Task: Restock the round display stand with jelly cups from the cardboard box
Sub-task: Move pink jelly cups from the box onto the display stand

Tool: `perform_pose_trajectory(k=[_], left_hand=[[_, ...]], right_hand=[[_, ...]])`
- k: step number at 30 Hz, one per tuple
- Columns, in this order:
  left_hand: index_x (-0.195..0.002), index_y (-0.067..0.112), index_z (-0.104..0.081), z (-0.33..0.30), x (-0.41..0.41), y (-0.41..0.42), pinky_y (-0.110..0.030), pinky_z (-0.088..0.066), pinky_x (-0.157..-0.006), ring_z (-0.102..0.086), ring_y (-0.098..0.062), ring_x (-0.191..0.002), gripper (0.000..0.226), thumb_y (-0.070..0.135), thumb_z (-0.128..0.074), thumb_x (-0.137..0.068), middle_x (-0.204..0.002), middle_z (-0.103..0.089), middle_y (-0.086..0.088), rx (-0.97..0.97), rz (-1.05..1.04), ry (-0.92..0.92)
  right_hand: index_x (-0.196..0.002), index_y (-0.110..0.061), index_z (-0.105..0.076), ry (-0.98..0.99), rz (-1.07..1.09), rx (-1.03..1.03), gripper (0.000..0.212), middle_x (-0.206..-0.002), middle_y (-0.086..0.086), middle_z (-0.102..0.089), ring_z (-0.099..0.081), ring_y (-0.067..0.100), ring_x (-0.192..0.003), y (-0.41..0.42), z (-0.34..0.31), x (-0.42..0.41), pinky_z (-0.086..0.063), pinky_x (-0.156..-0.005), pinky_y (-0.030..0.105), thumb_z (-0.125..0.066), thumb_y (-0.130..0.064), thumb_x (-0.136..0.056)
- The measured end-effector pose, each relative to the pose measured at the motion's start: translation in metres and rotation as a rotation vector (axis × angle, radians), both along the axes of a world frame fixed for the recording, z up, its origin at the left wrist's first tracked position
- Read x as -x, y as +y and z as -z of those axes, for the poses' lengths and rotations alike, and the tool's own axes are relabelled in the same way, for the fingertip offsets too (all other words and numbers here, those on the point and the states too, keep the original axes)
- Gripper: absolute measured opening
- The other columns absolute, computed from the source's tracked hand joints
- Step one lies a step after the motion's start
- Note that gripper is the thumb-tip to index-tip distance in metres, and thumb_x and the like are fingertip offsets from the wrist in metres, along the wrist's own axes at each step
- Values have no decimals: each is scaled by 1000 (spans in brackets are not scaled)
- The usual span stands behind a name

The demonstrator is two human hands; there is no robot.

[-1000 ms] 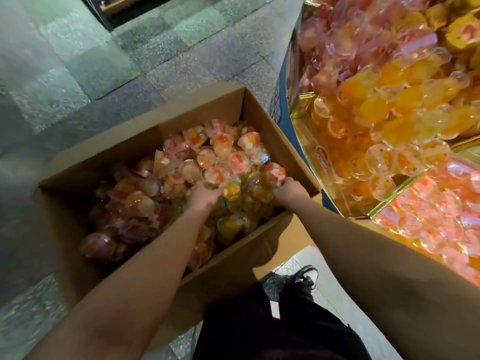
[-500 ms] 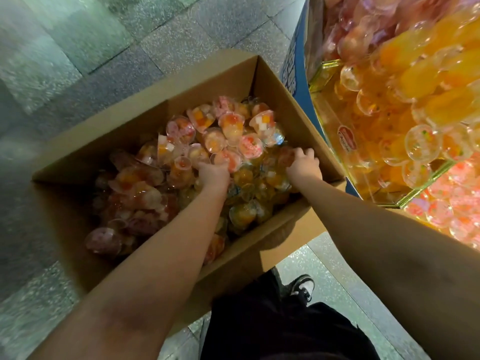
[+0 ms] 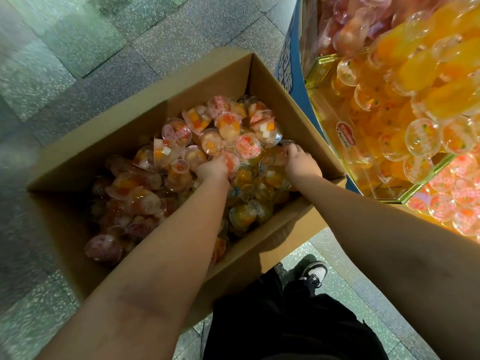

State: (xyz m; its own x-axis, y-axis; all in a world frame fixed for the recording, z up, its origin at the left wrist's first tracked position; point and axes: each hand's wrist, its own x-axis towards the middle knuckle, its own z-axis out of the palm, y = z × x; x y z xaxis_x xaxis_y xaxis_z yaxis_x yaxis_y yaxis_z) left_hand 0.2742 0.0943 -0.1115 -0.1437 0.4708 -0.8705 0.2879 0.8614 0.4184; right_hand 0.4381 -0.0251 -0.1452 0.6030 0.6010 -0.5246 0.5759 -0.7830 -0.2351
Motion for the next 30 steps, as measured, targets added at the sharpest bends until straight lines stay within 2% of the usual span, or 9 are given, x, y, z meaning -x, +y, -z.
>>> perform_pose_trajectory(k=[3,5,9,11,14,18,23,27,30], left_hand=[[-114,10,-58,-4,4,0,-36,-61,-75,-69,-22,-82,44,42,-68,-86,-99,-68,-4,-77,123,33],[-134,10,-49,-9,8,-4,-35,-57,-80,-67,-24,-95,61,43,-65,-85,-114,-65,-4,-126,201,52],[-134,11,-46,-30,21,-16,-30,-46,-79,-58,-21,-104,56,39,-61,-87,-117,-57,-2,-335,417,68],[-125,18,-49,-39,31,-24,-27,-49,-74,-61,-16,-97,44,38,-60,-88,-112,-60,0,-413,463,-1],[-134,22,-48,-53,41,-37,-35,-56,-86,-66,-16,-98,48,39,-60,-91,-115,-62,2,-385,379,-180],[-130,21,-56,-78,33,-62,-36,-53,-93,-69,-18,-103,44,43,-60,-93,-117,-70,-4,-260,182,-477],[-128,30,-59,-108,-16,-106,-46,-48,-100,-69,-21,-105,57,67,-53,-85,-115,-72,-1,-100,269,-486],[-111,23,-62,-137,-65,-148,-43,-55,-92,-71,-23,-95,35,52,-48,-97,-101,-74,-7,-34,369,-478],[-116,20,-61,-147,-99,-179,-41,-56,-88,-71,-23,-95,36,48,-45,-100,-102,-73,-9,-28,452,-503]], right_hand=[[-153,-24,-25,20,10,-16,57,-158,5,-31,-40,32,-136,-1,-9,-1,-37,-111,46,-38,-7,-100],[-154,-27,-24,28,7,-34,58,-157,7,-33,-42,33,-135,-3,-21,-3,-38,-111,46,-41,-11,-101],[-149,-29,-32,138,92,-104,47,-135,9,-56,-61,26,-109,-10,-55,-1,-53,-87,37,-43,-30,-103],[-146,-30,-37,270,184,-172,43,-121,0,-60,-62,18,-98,-20,-72,1,-52,-81,29,-41,-36,-104],[-137,-33,-50,612,385,-364,36,-118,-8,-61,-62,8,-98,-49,-94,9,-50,-78,21,-46,-43,-103],[-124,-32,-62,946,588,-538,26,-116,3,-68,-64,16,-99,-95,-111,15,-51,-77,27,-47,-34,-103],[-128,-28,-60,1006,659,-655,30,-121,8,-69,-61,28,-114,-152,-125,6,-45,-94,42,-44,-34,-103],[-129,-28,-58,929,735,-734,32,-118,4,-70,-62,25,-114,-194,-144,-8,-47,-88,36,-46,-40,-102],[-127,-30,-61,868,804,-793,49,-118,6,-70,-63,32,-114,-227,-157,-23,-49,-99,48,-52,-58,-88]])
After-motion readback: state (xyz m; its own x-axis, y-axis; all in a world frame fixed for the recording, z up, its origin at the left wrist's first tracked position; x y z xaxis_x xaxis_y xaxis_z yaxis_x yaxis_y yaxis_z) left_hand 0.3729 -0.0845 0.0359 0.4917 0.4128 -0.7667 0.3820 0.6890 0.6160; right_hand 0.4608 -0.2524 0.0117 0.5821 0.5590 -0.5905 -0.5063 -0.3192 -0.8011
